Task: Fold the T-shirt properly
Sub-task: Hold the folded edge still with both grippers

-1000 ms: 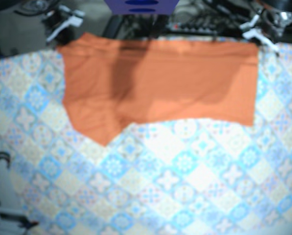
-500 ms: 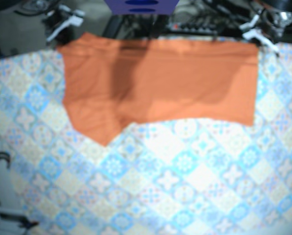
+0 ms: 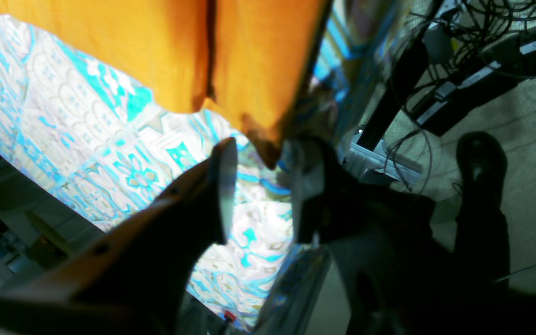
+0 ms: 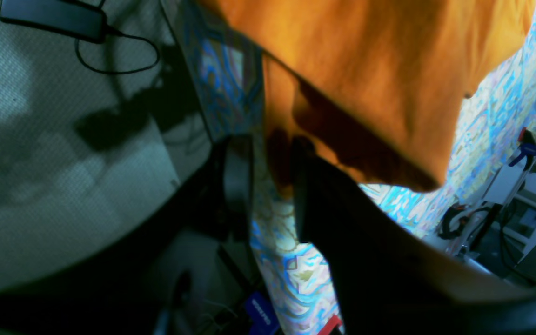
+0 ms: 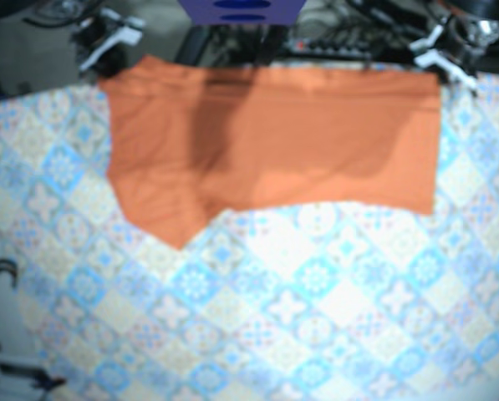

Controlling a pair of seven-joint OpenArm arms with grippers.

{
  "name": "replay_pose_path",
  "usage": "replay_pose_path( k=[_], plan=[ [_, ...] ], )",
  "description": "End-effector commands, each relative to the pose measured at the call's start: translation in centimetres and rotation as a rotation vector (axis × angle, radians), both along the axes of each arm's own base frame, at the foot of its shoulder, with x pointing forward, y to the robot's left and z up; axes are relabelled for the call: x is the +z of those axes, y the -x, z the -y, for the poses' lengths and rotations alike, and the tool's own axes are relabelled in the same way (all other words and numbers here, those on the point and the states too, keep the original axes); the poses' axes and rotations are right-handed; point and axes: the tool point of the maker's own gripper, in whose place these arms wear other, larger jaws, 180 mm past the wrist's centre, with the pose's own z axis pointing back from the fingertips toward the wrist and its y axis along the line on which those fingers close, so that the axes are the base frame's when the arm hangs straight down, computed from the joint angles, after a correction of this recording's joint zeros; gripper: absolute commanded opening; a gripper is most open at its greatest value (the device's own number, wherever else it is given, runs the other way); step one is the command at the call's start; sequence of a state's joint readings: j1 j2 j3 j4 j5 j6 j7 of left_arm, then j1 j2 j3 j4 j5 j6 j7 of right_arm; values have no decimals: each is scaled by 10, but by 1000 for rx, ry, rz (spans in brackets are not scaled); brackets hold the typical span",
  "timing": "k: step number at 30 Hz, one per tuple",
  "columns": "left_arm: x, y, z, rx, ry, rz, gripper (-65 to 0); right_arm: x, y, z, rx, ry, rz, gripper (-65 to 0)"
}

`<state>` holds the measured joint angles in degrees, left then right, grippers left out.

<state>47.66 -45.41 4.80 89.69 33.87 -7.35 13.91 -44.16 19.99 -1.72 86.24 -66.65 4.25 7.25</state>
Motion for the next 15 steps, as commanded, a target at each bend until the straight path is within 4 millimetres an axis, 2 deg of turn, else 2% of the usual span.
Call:
replay_pose_path(
  k=[1, 11, 15],
  plan=[
    [4, -3, -5, -10, -17, 10, -435, 5, -1, 3, 7, 6, 16, -500],
    [4, -3, -5, -10, -18, 9, -421, 5, 5, 6, 4, 12, 7, -500],
    [4, -3, -6, -9, -19, 9, -421, 15, 1, 6, 5, 16, 31, -500]
  ],
)
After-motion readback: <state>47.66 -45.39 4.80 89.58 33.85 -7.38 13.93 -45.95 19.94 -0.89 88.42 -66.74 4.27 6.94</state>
